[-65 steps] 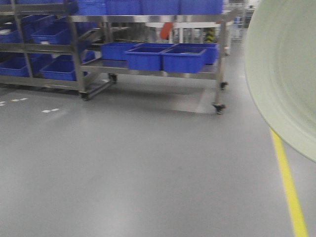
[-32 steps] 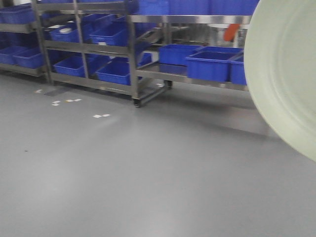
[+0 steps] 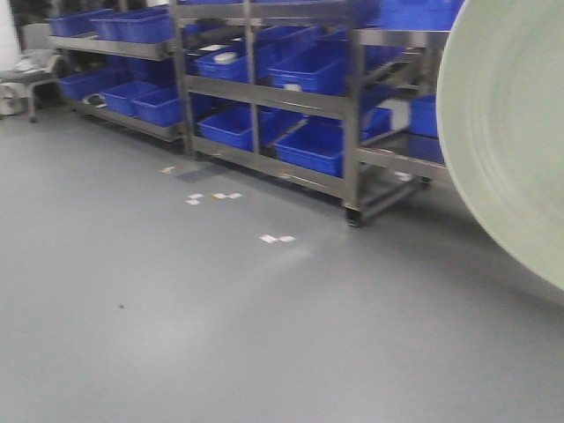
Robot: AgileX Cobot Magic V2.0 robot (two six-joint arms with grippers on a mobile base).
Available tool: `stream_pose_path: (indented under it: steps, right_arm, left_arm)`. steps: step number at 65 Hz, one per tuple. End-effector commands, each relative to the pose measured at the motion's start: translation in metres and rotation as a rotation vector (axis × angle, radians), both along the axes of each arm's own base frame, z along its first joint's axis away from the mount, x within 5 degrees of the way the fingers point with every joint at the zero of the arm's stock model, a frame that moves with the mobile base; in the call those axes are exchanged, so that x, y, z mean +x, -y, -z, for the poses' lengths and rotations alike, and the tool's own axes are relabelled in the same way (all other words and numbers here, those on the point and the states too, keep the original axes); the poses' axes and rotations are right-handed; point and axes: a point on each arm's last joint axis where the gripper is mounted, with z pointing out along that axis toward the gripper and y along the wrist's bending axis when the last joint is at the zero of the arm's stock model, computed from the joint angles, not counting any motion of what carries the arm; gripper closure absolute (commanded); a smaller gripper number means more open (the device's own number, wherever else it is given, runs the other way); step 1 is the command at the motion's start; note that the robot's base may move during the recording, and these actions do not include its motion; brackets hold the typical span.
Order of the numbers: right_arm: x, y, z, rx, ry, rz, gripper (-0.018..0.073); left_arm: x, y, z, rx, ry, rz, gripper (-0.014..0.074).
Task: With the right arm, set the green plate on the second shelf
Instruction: 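Drive the base across the floor carrying the plate in the right gripper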
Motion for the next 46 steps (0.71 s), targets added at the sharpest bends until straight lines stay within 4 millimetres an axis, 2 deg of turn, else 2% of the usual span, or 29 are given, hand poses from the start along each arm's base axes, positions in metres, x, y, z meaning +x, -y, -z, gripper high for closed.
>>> stream_pose_path:
  steps: [1, 46]
  right_arm:
    - [-0.0069, -0.0013, -0.0215, 0.013, 0.159, -0.014, 0.0504]
    - [-0.0069, -0.0013, -0.0215, 0.013, 0.159, -0.015, 0.0504]
  left_arm:
    - [-0.0001, 0.0001, 0.0059, -0.012, 0.056, 0.002, 0.0466]
    - [0.0000, 0.0000, 0.0060, -0.012, 0.055, 0.001, 0.0466]
